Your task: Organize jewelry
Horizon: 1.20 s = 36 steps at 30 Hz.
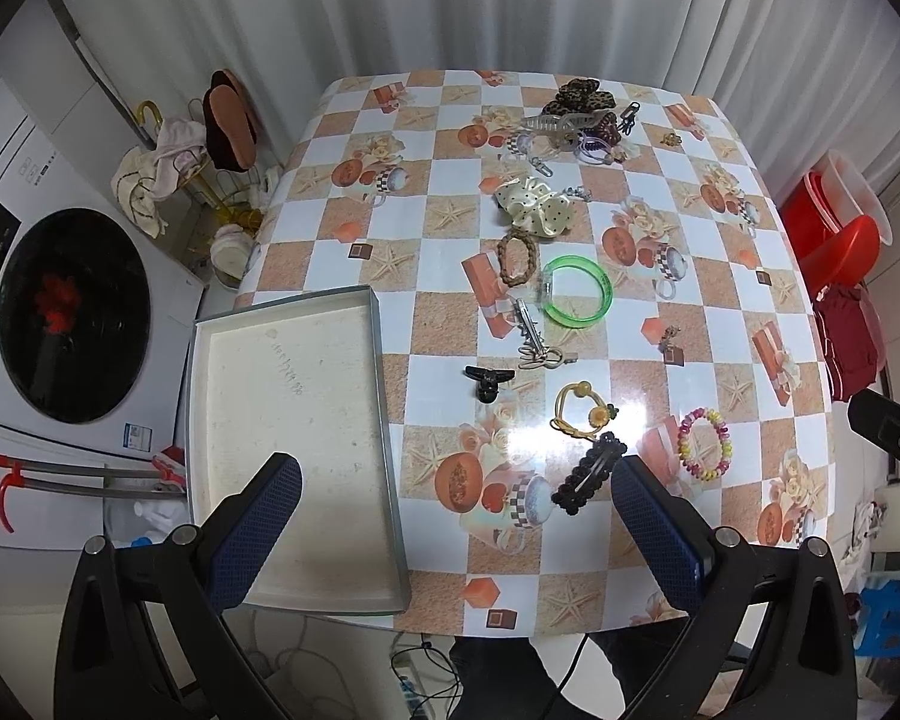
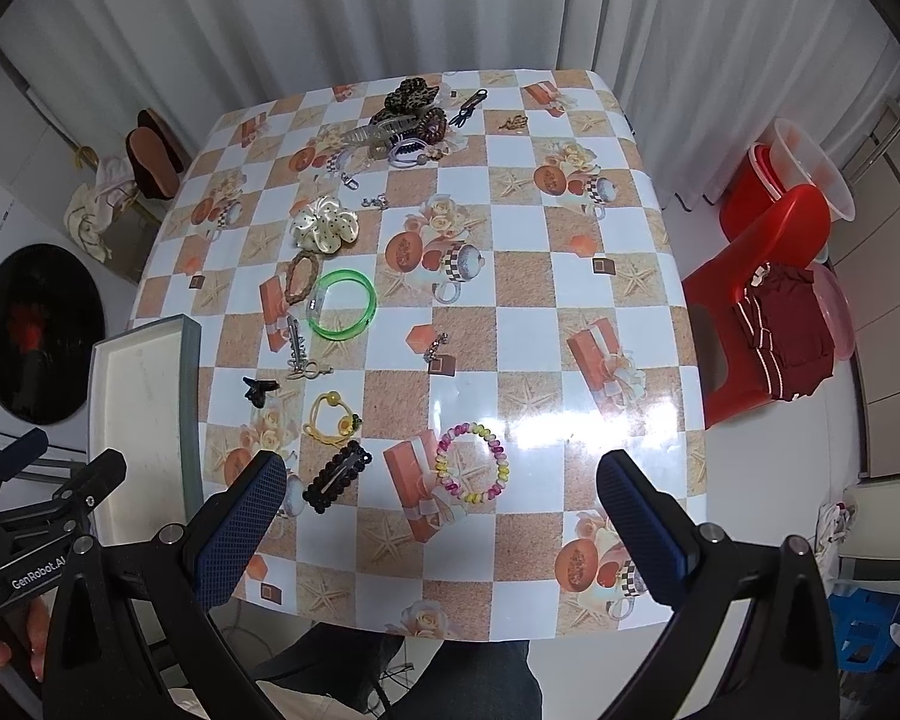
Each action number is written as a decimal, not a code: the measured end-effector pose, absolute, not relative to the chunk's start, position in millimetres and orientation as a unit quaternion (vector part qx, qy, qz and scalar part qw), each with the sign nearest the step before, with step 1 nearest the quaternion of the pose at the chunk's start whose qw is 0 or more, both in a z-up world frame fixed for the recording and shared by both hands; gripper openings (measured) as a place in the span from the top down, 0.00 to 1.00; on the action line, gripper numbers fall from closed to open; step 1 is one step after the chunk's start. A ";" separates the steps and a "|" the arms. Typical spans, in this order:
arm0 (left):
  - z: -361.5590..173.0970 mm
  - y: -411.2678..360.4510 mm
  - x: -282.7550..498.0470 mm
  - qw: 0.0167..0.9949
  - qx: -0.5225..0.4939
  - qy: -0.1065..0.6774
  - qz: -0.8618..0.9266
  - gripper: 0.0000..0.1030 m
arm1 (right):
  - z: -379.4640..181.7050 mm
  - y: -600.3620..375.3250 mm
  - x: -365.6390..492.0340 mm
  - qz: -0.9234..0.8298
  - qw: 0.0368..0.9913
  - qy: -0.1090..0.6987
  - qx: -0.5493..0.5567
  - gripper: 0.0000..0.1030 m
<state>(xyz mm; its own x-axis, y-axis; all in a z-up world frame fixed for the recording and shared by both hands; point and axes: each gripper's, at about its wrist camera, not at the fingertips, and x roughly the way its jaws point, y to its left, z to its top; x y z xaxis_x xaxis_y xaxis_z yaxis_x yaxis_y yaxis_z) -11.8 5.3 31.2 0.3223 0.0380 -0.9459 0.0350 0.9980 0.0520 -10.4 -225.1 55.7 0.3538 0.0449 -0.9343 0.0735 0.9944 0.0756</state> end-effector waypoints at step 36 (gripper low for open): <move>30.4 5.7 -12.9 0.813 0.031 0.582 0.005 0.00 | 57.2 -221.6 -10.4 -0.011 0.821 0.569 0.050 0.00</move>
